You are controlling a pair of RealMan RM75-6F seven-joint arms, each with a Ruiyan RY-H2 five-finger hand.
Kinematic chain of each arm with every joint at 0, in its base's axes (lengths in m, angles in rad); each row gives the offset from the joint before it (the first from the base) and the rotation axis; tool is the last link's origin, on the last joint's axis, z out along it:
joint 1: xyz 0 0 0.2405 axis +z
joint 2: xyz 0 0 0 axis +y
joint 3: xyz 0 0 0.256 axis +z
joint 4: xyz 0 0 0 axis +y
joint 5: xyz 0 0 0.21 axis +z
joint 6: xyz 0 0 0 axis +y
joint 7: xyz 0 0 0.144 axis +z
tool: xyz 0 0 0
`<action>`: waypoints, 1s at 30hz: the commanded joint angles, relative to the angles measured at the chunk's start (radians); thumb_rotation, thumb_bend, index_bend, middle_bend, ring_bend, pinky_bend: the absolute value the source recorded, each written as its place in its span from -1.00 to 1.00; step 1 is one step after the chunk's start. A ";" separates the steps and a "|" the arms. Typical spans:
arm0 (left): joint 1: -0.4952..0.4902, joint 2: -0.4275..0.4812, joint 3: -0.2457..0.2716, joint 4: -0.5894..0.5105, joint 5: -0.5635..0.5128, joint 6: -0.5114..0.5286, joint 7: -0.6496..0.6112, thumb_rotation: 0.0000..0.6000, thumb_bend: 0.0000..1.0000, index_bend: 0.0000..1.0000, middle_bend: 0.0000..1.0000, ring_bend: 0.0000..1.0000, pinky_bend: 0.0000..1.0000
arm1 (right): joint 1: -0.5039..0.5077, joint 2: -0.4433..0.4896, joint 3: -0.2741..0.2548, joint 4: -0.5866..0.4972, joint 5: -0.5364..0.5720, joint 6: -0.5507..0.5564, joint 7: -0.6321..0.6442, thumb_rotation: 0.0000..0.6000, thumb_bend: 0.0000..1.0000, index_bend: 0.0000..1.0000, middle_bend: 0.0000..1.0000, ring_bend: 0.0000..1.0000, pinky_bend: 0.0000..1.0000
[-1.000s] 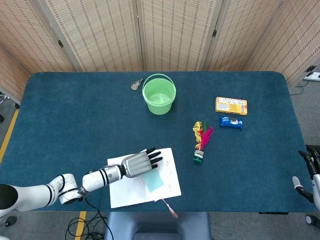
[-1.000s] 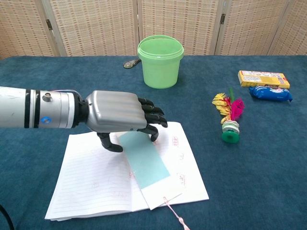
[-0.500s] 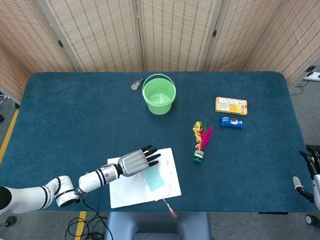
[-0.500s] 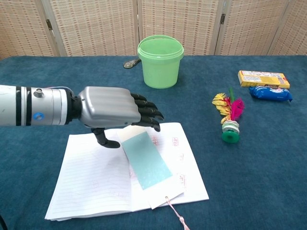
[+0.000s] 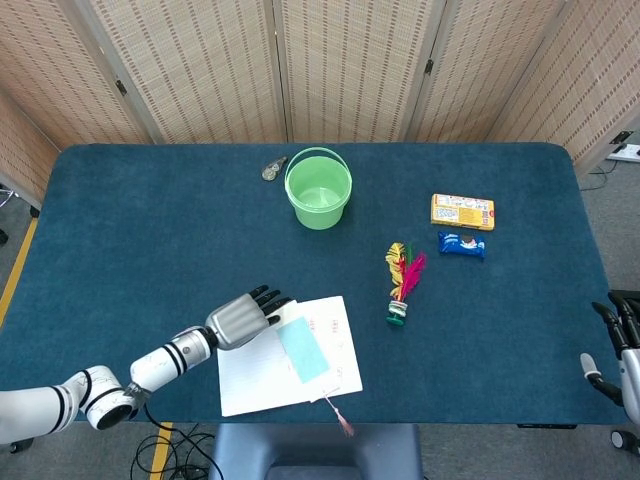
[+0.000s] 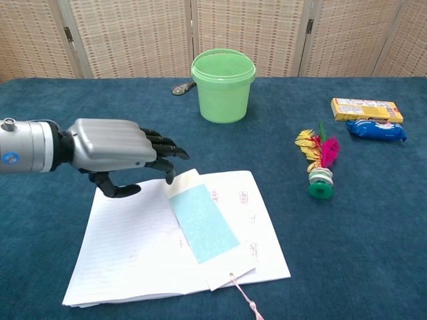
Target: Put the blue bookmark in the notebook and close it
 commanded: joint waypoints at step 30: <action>-0.022 -0.115 -0.031 0.035 -0.125 -0.022 0.169 1.00 0.10 -0.45 -0.95 -1.00 -0.72 | -0.014 0.001 0.000 0.011 0.011 0.009 0.013 1.00 -0.48 -0.68 -0.81 -0.81 -0.72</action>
